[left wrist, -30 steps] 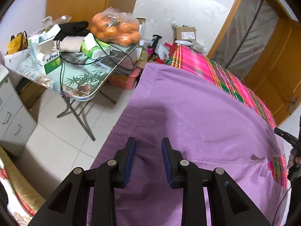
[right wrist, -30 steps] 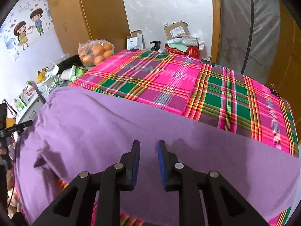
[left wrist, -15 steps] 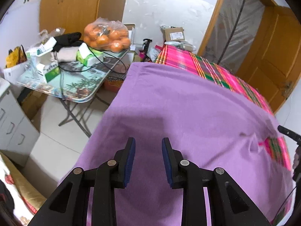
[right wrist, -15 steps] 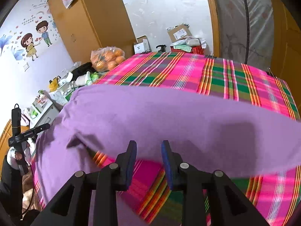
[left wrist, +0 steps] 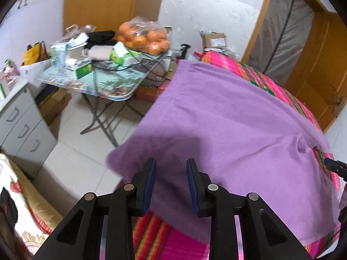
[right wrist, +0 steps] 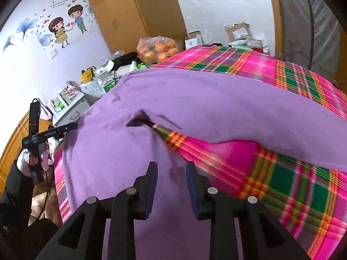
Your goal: Fold clothes
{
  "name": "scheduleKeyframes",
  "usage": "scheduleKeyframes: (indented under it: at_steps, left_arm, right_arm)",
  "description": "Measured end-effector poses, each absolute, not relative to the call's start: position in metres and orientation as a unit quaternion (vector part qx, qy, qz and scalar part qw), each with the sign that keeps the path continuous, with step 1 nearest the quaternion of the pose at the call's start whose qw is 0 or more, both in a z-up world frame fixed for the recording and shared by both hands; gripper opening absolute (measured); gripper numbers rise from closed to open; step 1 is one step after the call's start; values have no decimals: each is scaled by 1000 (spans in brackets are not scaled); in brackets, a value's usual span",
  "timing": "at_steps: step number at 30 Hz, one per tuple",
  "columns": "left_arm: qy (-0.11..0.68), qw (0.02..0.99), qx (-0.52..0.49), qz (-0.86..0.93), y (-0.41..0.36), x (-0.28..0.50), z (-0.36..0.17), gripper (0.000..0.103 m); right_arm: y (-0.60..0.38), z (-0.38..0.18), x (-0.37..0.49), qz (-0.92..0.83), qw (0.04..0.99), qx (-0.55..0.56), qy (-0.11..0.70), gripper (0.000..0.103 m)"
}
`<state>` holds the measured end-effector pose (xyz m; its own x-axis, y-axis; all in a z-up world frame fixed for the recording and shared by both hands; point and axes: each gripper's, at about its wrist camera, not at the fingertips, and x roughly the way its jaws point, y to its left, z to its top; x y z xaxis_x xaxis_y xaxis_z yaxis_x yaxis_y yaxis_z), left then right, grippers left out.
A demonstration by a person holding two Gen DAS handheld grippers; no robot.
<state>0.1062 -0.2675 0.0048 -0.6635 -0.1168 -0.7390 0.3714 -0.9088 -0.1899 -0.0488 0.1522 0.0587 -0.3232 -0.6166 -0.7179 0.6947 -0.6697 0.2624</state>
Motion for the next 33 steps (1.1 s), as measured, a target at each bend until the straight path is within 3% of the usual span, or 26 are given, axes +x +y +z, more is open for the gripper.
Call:
scheduleKeyframes:
  at_steps: [10, 15, 19, 27, 33]
  left_arm:
    - [168, 173, 392, -888, -276, 123, 1, 30]
    - [159, 162, 356, -906, -259, 121, 27, 30]
    - [145, 127, 339, -921, -238, 109, 42, 30]
    - [133, 48, 381, -914, -189, 74, 15, 30]
    - [140, 39, 392, -908, -188, 72, -1, 30]
  right_arm:
    - [147, 58, -52, -811, 407, 420, 28, 28]
    - [144, 65, -60, -816, 402, 414, 14, 28]
    - [122, 67, -63, -806, 422, 413, 44, 31]
    - [76, 43, -82, -789, 419, 435, 113, 31]
    - [109, 46, -96, -789, 421, 446, 35, 31]
